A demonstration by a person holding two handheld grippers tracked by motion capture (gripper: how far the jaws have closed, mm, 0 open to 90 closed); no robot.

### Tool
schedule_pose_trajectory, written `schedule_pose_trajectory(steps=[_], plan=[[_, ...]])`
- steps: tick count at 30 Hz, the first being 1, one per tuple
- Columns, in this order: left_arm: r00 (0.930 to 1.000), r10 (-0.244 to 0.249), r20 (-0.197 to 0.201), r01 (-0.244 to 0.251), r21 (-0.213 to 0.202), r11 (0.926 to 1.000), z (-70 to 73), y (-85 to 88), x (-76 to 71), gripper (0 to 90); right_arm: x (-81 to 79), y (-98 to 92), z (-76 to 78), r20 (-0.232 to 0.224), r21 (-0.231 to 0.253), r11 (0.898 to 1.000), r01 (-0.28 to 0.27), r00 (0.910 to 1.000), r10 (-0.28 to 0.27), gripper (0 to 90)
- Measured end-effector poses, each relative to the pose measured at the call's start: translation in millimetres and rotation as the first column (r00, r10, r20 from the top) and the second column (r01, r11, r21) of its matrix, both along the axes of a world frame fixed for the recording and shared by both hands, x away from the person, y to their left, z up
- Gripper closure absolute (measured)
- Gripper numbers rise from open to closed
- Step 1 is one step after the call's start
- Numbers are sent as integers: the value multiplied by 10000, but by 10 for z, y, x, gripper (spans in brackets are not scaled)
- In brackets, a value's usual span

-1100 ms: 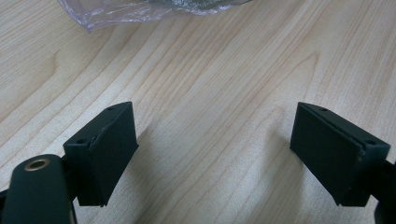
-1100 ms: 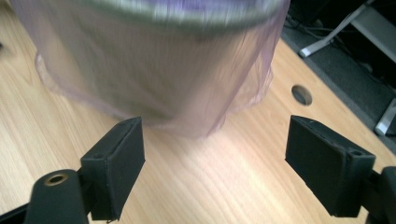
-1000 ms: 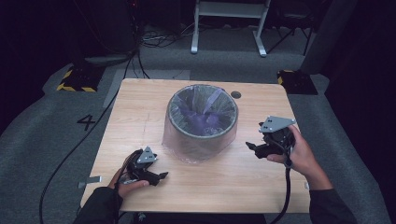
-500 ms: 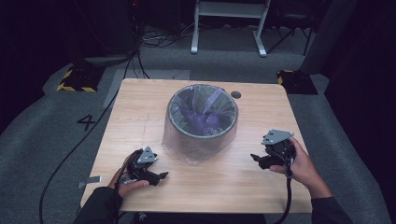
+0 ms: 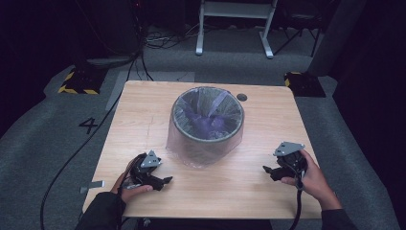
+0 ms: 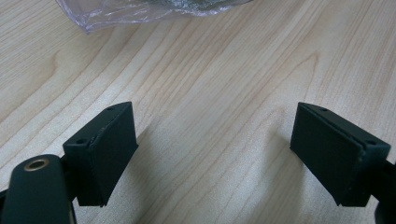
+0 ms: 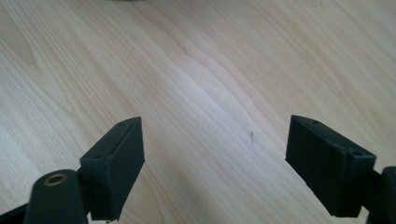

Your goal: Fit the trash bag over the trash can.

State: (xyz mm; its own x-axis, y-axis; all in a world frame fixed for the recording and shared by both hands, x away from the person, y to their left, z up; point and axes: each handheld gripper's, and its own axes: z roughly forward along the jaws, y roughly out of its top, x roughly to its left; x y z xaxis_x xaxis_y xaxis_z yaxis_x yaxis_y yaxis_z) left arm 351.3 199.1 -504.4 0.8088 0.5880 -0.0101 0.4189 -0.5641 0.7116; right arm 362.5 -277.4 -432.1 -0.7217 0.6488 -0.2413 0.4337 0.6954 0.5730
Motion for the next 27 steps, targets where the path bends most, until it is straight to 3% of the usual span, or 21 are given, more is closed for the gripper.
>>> schedule_pose_trajectory(steps=[5,16,23,24,27], plan=[[10000,-1,0,1,2,10000,0,0,0,140,-18,-110,-155,-147,-54,9990,448,9989,-449,198],[10000,4,1,-4,0,10000,0,0,-1,141,-148,-346,-424,-383,738,9911,1111,9934,-1085,199],[10000,36,16,-36,16,10000,1,6,-8,142,-249,-522,-569,-643,1599,9761,1472,9883,-1385,204],[10000,37,15,-37,14,10000,1,6,-8,142,-277,-569,-604,-659,1940,9683,1572,9869,-1470,203],[10000,37,17,-37,17,10000,1,5,-8,142,-317,-641,-640,-685,2368,9568,1688,9852,-1569,194]])
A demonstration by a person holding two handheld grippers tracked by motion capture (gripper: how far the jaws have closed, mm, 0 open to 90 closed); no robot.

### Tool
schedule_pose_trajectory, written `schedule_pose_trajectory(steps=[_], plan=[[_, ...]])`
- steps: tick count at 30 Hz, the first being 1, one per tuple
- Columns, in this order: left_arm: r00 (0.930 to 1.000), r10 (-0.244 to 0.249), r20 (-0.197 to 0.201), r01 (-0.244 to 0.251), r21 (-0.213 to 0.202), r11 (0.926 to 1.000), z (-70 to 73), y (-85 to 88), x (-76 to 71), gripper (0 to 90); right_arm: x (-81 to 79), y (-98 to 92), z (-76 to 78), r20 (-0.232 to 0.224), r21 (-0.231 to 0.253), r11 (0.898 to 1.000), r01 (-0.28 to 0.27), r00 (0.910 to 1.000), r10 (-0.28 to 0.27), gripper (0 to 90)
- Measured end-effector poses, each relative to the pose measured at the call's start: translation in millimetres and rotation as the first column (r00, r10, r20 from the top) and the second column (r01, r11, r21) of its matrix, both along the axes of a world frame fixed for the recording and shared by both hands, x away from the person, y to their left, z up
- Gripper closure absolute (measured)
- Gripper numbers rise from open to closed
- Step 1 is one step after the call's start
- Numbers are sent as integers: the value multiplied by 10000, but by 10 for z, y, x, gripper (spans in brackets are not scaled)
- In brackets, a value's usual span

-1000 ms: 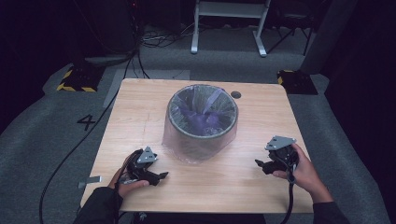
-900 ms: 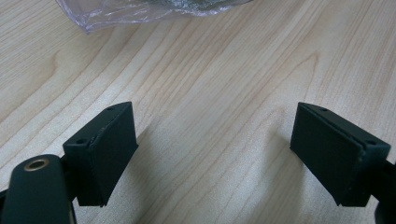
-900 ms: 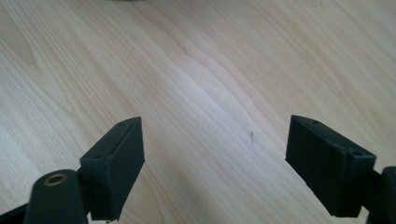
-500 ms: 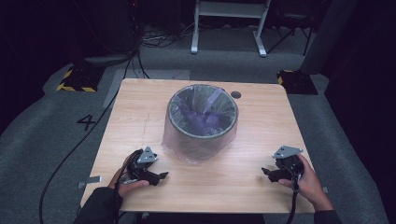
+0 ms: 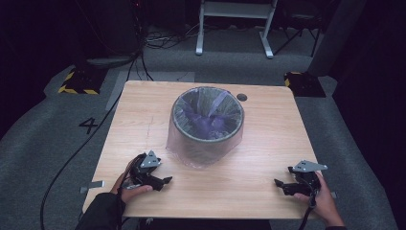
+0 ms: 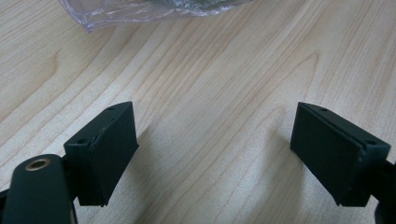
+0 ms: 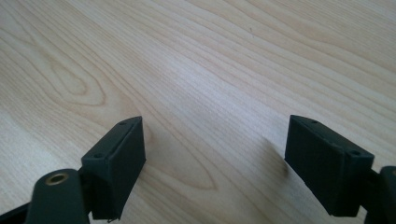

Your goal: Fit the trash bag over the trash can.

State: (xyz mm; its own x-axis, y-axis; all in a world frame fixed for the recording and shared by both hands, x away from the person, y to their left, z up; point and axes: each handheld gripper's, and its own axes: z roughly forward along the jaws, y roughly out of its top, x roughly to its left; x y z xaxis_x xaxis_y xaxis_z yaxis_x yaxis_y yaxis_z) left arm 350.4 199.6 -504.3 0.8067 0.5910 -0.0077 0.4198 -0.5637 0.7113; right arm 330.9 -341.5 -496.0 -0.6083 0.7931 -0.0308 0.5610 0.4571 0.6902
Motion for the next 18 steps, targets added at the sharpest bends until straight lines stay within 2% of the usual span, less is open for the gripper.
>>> schedule_pose_trajectory(steps=[1,2,4,6,18], plan=[[10000,2,9,-2,-16,10000,-2,0,0,142,0,0,0,0,0,10000,0,10000,0,194],[10000,31,1,-31,-5,10000,-1,2,-6,143,-16,-51,-31,43,311,9994,153,9999,-155,175],[10000,39,-2,-39,-10,10000,-1,3,-8,144,-24,-74,-45,126,419,9988,255,9996,-260,168],[10000,28,0,-28,-1,10000,-1,4,-7,144,-42,-121,-80,393,632,9977,259,9988,-284,153],[10000,19,0,-19,-7,10000,-1,4,-7,144,-35,-121,-82,383,632,9975,319,9987,-343,145]])
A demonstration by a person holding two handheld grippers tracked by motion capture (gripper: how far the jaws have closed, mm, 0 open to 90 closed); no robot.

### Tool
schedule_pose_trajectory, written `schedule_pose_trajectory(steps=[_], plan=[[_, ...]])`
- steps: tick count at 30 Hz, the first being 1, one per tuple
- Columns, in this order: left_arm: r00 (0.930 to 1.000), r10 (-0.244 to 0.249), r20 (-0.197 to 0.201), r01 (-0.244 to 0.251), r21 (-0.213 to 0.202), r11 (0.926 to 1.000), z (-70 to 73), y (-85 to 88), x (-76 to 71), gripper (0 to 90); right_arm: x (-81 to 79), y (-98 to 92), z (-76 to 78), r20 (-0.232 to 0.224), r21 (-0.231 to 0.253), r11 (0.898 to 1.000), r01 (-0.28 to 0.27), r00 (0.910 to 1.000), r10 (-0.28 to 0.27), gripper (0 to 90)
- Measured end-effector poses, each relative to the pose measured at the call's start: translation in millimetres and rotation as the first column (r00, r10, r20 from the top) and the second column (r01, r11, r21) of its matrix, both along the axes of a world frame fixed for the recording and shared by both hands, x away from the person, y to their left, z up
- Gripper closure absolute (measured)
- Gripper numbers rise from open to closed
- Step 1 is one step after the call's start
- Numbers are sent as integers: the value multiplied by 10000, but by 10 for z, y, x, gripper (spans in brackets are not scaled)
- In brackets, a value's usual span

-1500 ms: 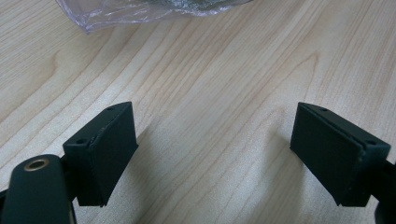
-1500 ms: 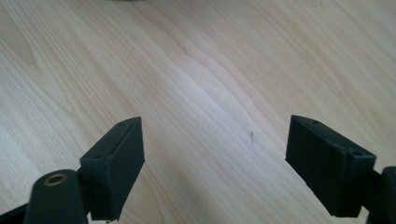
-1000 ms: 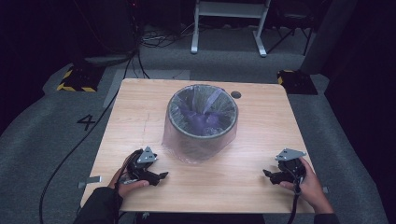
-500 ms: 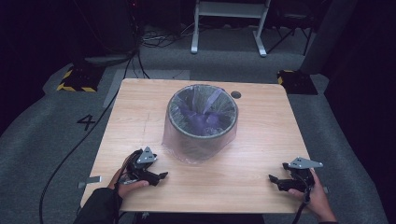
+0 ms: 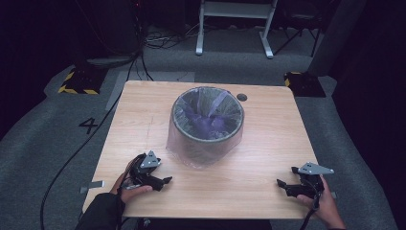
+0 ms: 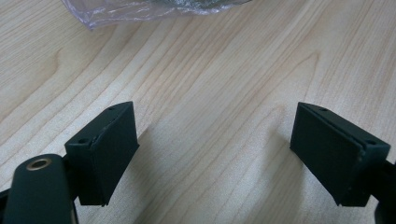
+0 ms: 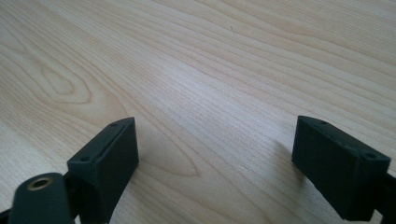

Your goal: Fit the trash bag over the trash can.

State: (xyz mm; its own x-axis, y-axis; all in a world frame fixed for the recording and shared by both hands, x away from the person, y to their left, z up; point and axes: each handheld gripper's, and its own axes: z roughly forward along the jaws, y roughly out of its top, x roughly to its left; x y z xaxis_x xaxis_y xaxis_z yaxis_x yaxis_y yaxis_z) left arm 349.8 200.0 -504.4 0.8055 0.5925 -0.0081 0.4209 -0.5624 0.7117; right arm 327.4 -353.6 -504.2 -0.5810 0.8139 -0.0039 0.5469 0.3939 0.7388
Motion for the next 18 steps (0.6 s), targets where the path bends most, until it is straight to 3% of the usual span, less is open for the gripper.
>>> schedule_pose_trajectory(steps=[18], plan=[[10000,-39,-3,39,0,10000,0,1,5,143,2,-4,0,-1,-2,10000,-47,10000,47,145]])
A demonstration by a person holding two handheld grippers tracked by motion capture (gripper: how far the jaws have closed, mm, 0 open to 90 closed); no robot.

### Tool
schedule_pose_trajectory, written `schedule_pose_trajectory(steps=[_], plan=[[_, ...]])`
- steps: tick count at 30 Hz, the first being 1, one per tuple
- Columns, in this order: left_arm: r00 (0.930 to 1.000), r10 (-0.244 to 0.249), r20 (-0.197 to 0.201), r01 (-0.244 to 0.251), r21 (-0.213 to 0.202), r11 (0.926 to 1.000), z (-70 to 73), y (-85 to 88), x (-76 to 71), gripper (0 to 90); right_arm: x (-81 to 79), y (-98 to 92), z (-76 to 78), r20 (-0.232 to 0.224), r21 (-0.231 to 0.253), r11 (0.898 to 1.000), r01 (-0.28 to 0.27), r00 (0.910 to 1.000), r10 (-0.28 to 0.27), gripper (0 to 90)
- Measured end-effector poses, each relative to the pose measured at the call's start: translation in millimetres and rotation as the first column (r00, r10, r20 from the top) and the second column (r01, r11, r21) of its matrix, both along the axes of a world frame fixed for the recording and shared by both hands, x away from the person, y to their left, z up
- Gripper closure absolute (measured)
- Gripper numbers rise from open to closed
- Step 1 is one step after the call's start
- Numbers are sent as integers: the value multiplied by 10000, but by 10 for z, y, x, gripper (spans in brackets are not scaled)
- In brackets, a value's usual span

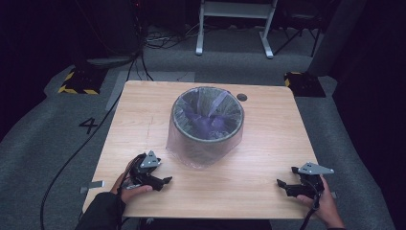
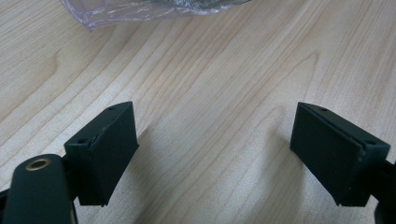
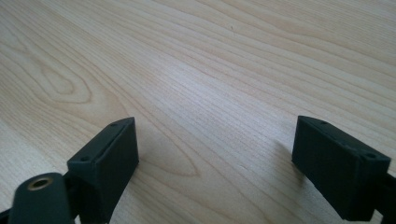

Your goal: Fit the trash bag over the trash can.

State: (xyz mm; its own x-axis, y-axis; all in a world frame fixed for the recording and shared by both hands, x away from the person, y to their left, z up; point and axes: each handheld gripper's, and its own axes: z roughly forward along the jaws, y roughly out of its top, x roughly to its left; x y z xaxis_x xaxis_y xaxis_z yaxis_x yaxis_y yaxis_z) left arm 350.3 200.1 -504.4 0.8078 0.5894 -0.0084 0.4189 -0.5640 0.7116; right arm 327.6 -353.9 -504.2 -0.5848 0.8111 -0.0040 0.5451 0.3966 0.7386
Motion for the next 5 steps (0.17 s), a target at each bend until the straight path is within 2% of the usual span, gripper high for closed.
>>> schedule_pose_trajectory(steps=[5], plan=[[10000,0,-2,0,-1,10000,0,0,0,143,0,-1,0,2,-1,10000,-6,10000,6,145]])
